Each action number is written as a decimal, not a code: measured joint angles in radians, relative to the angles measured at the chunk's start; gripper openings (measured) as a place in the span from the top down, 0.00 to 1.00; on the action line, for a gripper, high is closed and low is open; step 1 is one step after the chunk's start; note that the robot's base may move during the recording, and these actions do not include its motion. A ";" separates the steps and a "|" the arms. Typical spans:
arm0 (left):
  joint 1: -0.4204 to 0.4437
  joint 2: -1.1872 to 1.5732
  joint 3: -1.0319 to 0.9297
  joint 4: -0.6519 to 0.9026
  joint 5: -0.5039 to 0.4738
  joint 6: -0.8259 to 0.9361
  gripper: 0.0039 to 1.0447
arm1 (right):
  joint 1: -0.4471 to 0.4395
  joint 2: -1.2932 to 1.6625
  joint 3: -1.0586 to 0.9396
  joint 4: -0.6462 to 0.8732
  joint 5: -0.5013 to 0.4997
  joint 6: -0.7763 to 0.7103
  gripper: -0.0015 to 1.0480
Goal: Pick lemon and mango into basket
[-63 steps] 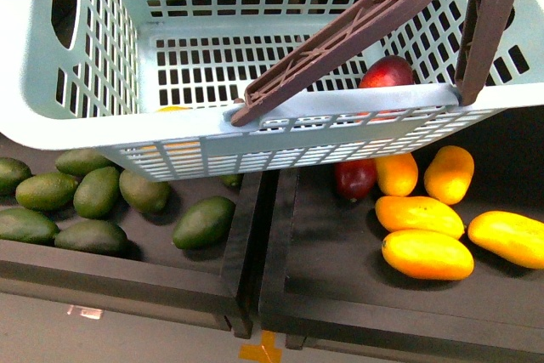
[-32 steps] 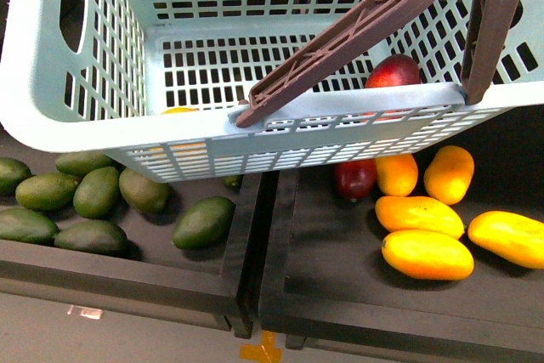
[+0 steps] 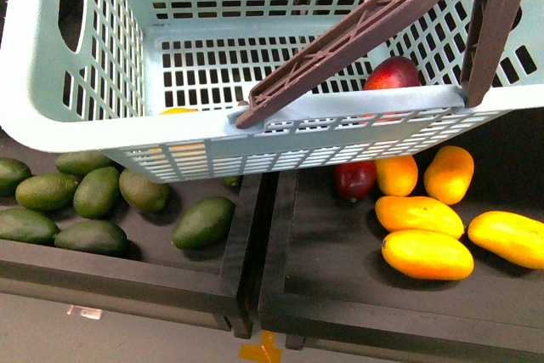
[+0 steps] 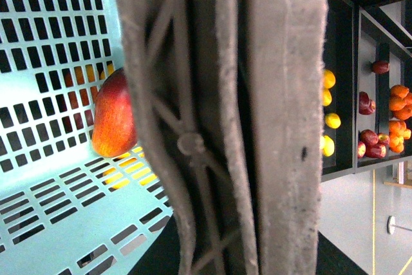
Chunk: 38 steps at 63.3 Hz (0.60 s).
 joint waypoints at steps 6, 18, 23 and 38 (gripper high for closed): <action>0.000 0.000 0.000 0.000 0.001 -0.002 0.84 | 0.000 0.000 0.000 0.000 0.000 0.000 0.89; 0.000 0.000 0.000 0.000 -0.001 0.000 0.84 | 0.000 -0.001 0.000 0.000 0.000 -0.001 0.49; 0.000 0.000 0.000 0.000 -0.001 0.000 0.84 | 0.000 -0.001 0.000 0.000 0.000 -0.001 0.36; -0.003 0.000 0.000 0.000 -0.001 0.000 0.84 | 0.000 -0.001 0.000 0.000 0.004 0.000 0.08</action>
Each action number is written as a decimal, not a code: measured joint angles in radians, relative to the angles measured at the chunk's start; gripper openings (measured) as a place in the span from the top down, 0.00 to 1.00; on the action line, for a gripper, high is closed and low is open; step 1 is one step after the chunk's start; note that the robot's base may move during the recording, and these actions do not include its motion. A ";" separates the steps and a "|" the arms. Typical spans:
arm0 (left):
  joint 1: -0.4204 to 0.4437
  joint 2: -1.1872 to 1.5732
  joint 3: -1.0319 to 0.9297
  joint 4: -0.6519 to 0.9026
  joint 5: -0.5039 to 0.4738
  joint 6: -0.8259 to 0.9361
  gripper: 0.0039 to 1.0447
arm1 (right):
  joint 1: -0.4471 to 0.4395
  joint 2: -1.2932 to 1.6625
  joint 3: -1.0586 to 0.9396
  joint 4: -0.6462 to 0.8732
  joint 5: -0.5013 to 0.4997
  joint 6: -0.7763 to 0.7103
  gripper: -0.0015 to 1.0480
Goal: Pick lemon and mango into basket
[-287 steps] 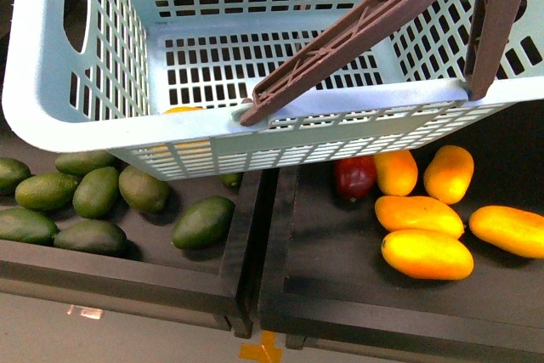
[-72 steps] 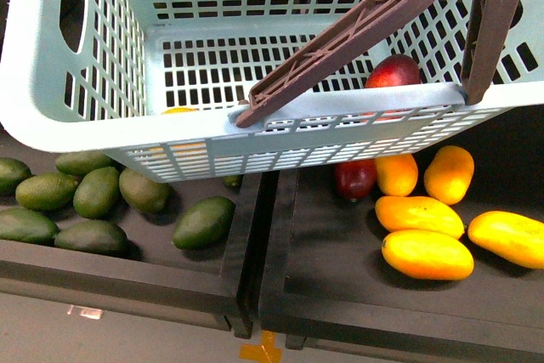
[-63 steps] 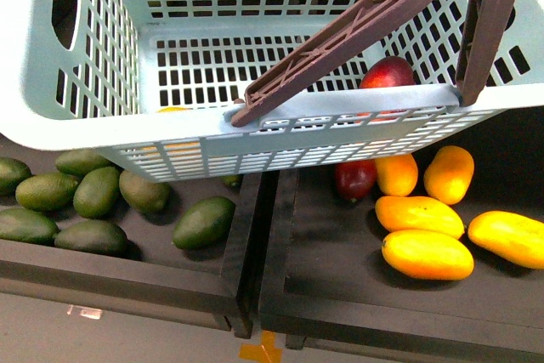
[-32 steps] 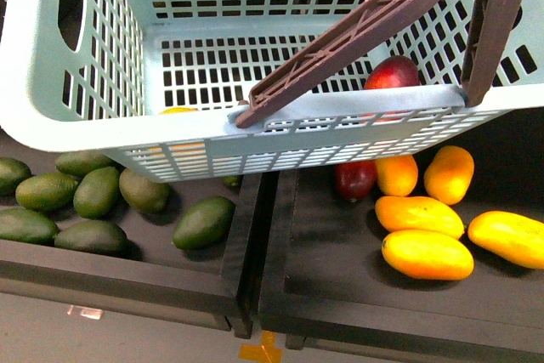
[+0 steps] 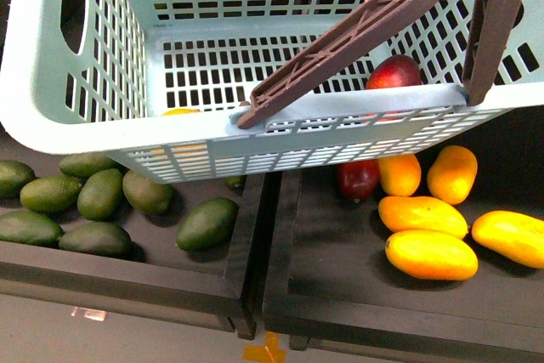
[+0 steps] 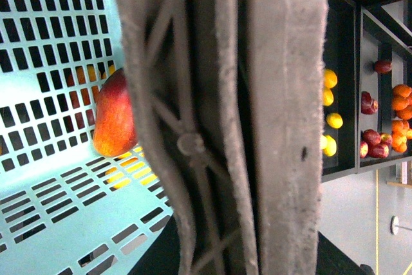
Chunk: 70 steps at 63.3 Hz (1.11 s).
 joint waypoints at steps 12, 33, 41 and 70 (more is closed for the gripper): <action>-0.011 0.000 0.000 0.000 0.026 -0.008 0.84 | 0.000 -0.001 0.000 0.000 0.000 0.000 0.08; -0.001 0.000 0.000 0.000 -0.002 -0.002 0.84 | 0.000 -0.002 0.000 -0.002 -0.001 0.000 0.08; 0.005 0.000 0.000 0.000 -0.012 0.005 0.84 | 0.000 -0.003 0.000 -0.002 -0.001 0.000 0.08; 0.005 0.000 0.000 0.000 -0.002 0.001 0.84 | 0.000 -0.002 0.000 -0.002 -0.002 0.000 0.08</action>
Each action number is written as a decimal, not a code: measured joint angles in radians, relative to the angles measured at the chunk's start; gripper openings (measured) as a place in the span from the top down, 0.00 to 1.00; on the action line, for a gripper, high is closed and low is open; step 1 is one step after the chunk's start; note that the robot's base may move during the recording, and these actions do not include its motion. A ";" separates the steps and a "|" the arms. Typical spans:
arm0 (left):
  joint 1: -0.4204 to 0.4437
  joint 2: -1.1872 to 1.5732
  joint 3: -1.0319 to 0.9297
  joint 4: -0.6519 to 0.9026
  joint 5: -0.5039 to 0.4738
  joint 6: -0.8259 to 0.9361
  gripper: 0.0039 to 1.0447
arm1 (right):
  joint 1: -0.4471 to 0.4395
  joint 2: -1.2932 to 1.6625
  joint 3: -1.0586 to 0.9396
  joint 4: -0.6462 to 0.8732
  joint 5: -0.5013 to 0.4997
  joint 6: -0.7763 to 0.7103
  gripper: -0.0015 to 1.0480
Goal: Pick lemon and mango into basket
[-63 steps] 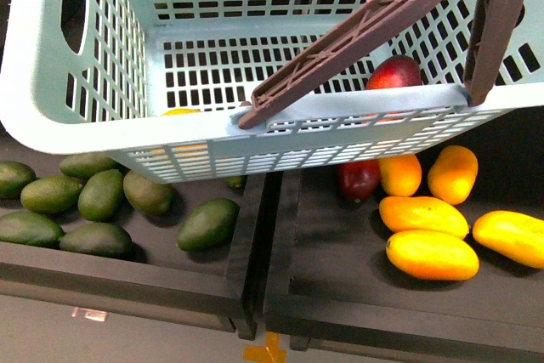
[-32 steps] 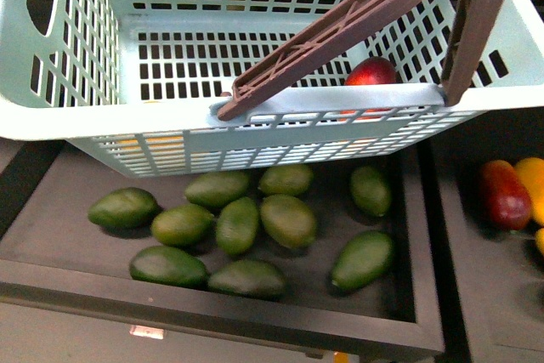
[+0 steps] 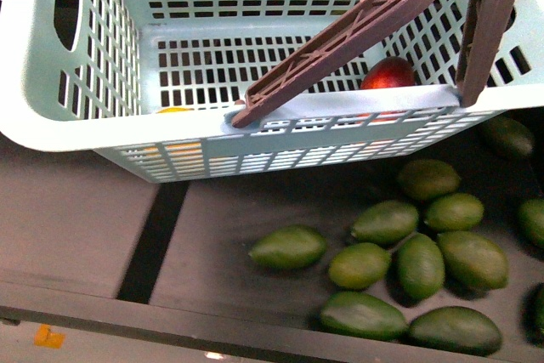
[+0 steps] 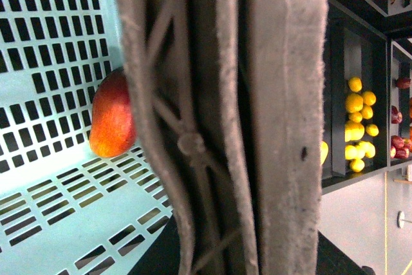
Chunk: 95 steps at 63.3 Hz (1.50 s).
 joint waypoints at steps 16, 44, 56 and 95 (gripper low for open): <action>0.001 0.000 0.000 0.000 0.000 0.000 0.84 | 0.000 0.001 0.000 0.000 -0.002 0.000 0.08; 0.021 0.000 0.000 0.000 -0.037 0.019 0.84 | -0.001 0.000 -0.001 0.000 -0.008 0.000 0.08; 0.063 0.183 0.160 -0.071 -0.889 -0.555 0.85 | -0.001 0.000 -0.001 0.000 -0.002 0.000 0.08; 0.234 0.677 0.517 0.027 -0.808 -0.889 0.85 | -0.001 0.000 -0.001 0.000 -0.002 0.000 0.08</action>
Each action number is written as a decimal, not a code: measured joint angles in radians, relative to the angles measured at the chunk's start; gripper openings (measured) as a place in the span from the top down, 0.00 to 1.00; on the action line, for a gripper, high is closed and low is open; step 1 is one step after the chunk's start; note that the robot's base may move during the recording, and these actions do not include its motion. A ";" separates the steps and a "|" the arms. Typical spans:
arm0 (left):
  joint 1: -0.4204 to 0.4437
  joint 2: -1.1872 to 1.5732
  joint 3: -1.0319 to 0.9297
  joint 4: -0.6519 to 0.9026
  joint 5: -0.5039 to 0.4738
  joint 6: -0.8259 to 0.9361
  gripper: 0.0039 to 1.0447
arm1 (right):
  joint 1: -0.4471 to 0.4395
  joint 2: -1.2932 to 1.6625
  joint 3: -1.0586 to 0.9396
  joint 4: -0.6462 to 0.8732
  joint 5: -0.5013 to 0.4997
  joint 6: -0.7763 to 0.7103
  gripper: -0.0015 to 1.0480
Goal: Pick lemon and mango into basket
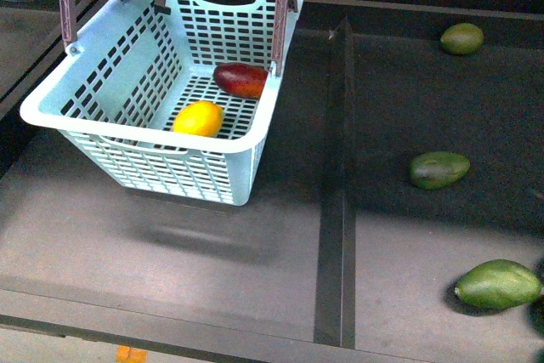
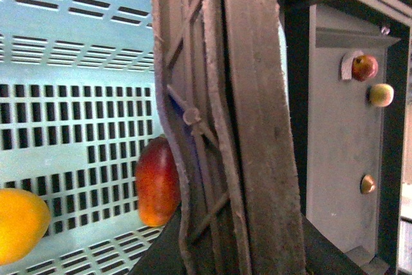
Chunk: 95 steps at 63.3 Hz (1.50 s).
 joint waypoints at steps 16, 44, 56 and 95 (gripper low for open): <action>0.000 -0.154 -0.255 0.090 -0.105 0.006 0.48 | 0.000 0.000 0.000 0.000 0.000 0.000 0.08; -0.024 -0.865 -1.225 0.669 0.106 0.642 0.30 | 0.000 0.000 0.000 0.000 0.001 0.000 0.08; 0.085 -1.083 -1.637 1.382 0.219 1.442 0.68 | 0.000 0.000 0.000 0.000 0.000 0.000 0.08; 0.290 -1.555 -2.074 1.331 0.452 1.598 0.97 | 0.000 0.000 0.000 0.000 0.000 0.000 0.08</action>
